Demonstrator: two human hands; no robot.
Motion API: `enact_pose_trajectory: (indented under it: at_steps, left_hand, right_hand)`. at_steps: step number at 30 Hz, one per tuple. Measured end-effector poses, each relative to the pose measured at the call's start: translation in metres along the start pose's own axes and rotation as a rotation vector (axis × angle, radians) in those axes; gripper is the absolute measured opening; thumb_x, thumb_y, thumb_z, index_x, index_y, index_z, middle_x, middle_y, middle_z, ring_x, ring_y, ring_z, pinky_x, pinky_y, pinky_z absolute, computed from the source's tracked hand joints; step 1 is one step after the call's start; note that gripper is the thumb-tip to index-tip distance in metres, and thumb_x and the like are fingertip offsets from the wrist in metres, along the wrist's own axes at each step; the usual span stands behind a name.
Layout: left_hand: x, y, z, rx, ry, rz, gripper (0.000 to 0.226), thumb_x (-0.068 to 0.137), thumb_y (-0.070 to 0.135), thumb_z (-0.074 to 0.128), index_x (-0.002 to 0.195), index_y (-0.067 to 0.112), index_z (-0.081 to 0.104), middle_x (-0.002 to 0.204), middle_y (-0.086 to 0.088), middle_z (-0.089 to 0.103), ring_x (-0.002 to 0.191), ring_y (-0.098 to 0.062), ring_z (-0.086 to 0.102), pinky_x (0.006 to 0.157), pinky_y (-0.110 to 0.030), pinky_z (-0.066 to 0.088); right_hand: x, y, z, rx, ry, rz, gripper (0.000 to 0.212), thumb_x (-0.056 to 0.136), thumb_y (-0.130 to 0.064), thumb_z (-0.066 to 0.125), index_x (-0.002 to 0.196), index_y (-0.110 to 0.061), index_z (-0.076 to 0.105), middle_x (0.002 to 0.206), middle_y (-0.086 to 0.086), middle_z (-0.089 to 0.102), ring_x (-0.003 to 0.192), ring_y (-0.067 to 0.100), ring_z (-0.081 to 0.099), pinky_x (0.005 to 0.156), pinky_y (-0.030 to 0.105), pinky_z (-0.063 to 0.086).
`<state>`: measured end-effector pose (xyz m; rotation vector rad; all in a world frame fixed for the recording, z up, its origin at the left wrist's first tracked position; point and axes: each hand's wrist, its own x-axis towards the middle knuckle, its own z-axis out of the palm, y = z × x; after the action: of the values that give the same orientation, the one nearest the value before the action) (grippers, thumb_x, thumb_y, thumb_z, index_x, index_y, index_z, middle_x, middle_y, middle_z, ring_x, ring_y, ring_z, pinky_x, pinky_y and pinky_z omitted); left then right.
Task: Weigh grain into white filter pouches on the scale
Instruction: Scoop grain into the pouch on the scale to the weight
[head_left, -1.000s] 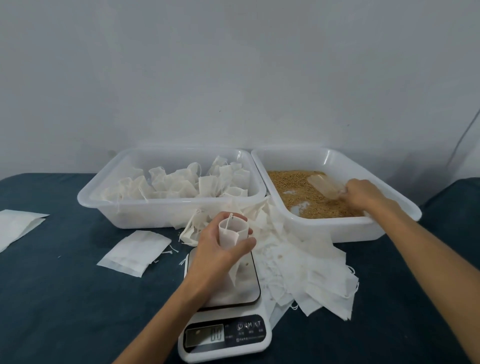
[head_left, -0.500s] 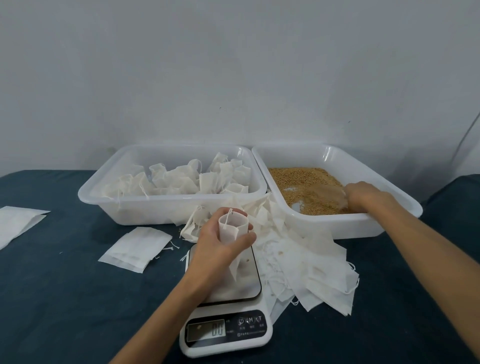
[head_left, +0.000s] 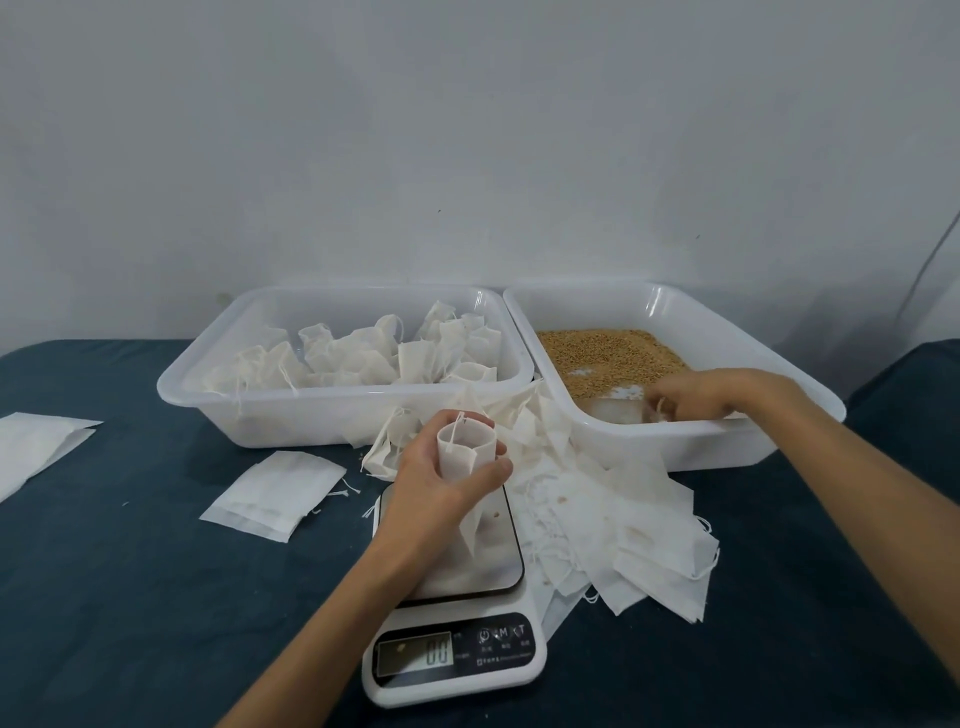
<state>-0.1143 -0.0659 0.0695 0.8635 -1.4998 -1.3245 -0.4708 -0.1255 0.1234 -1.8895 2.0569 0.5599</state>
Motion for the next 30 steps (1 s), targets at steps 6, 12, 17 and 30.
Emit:
enact_pose_trajectory:
  at_steps: [6, 12, 17, 30]
  left_hand:
    - [0.0, 0.001, 0.0, -0.006, 0.0, 0.0, 0.032, 0.076, 0.028, 0.08, 0.106, 0.025, 0.067, 0.099, -0.001, 0.077, 0.096, -0.026, 0.072, 0.077, -0.027, 0.058]
    - [0.0, 0.001, 0.0, -0.016, 0.01, -0.003, 0.033, 0.078, 0.025, 0.081, 0.107, 0.022, 0.067, 0.099, -0.002, 0.077, 0.095, -0.025, 0.072, 0.073, -0.021, 0.058]
    - [0.0, 0.002, 0.0, -0.04, 0.003, 0.003, 0.033, 0.077, 0.022, 0.081, 0.108, 0.02, 0.067, 0.097, -0.002, 0.078, 0.086, -0.013, 0.072, 0.071, -0.02, 0.056]
    - [0.001, -0.004, 0.0, -0.034, -0.005, 0.006, 0.031, 0.076, 0.026, 0.08, 0.104, 0.031, 0.068, 0.097, 0.0, 0.078, 0.094, -0.024, 0.073, 0.071, -0.021, 0.059]
  right_hand:
    - [-0.014, 0.023, 0.003, 0.301, 0.015, -0.133, 0.026, 0.098, -0.006, 0.058, 0.109, -0.021, 0.076, 0.101, -0.001, 0.074, 0.092, 0.013, 0.062, 0.091, 0.033, 0.05]
    - [-0.009, 0.037, 0.013, 0.653, 0.296, -0.028, 0.028, 0.088, -0.013, 0.077, 0.113, -0.008, 0.065, 0.107, 0.006, 0.073, 0.103, 0.024, 0.068, 0.102, 0.043, 0.048]
    - [-0.008, 0.035, 0.013, 0.535, 0.446, -0.045, 0.02, 0.087, -0.013, 0.077, 0.106, -0.01, 0.071, 0.105, 0.001, 0.07, 0.108, 0.022, 0.062, 0.099, 0.039, 0.047]
    - [-0.056, -0.035, -0.009, 0.657, 0.57, -0.387, 0.018, 0.091, -0.009, 0.072, 0.104, -0.021, 0.074, 0.106, -0.012, 0.074, 0.106, -0.002, 0.066, 0.091, 0.02, 0.051]
